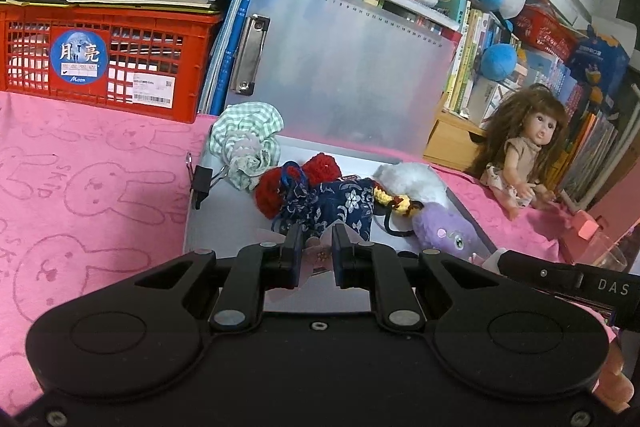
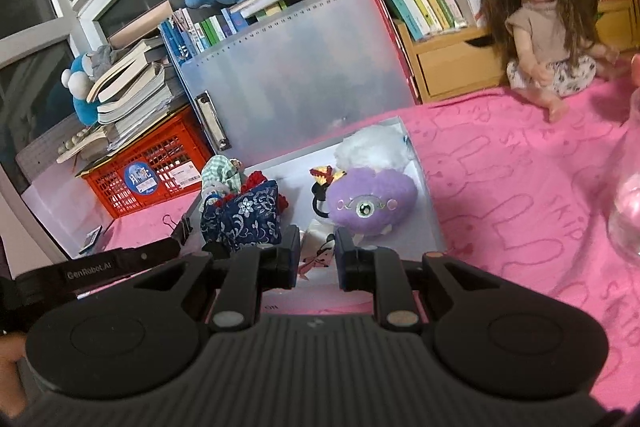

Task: Organize objects
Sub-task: 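Carry the white bow and tissue item into the white box with both tools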

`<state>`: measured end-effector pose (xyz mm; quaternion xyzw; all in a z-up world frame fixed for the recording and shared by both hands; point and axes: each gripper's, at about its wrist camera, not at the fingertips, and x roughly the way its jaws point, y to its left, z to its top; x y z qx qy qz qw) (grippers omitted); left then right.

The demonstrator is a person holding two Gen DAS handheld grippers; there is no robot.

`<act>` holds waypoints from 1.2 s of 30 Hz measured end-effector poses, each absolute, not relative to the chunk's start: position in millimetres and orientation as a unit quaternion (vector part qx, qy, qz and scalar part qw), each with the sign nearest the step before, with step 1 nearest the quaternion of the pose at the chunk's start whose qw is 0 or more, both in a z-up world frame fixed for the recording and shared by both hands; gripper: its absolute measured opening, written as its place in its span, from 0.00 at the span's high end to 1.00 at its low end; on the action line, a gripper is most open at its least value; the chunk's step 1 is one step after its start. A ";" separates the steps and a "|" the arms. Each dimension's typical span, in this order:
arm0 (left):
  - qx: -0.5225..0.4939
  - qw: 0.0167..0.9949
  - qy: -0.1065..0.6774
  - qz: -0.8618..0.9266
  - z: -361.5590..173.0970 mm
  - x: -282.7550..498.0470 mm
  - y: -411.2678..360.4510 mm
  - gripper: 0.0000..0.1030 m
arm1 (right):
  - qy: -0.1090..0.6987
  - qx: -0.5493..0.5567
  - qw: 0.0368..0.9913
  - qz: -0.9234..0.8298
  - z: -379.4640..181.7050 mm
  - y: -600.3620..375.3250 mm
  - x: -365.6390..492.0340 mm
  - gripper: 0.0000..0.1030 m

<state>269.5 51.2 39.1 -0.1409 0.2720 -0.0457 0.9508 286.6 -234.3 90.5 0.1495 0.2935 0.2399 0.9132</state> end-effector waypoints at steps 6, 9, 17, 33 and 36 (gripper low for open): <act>-0.127 0.951 0.279 -0.045 29.7 278.9 38.8 0.86 | 0.301 0.149 0.913 0.231 81.0 -227.9 294.9 0.78; -0.116 0.951 0.284 -0.040 25.1 282.6 33.5 0.86 | 0.305 0.146 0.914 0.224 76.6 -226.4 299.3 0.78; -0.110 0.947 0.300 -0.030 12.8 292.8 30.2 0.86 | 0.316 0.125 0.918 0.206 65.7 -220.4 308.6 0.78; -0.094 0.947 0.308 -0.013 5.7 311.8 28.5 0.86 | 0.329 0.090 0.918 0.202 57.8 -203.6 320.8 0.78; -0.091 0.947 0.308 -0.011 5.4 313.7 27.6 0.86 | 0.329 0.085 0.919 0.202 58.3 -201.1 322.1 0.78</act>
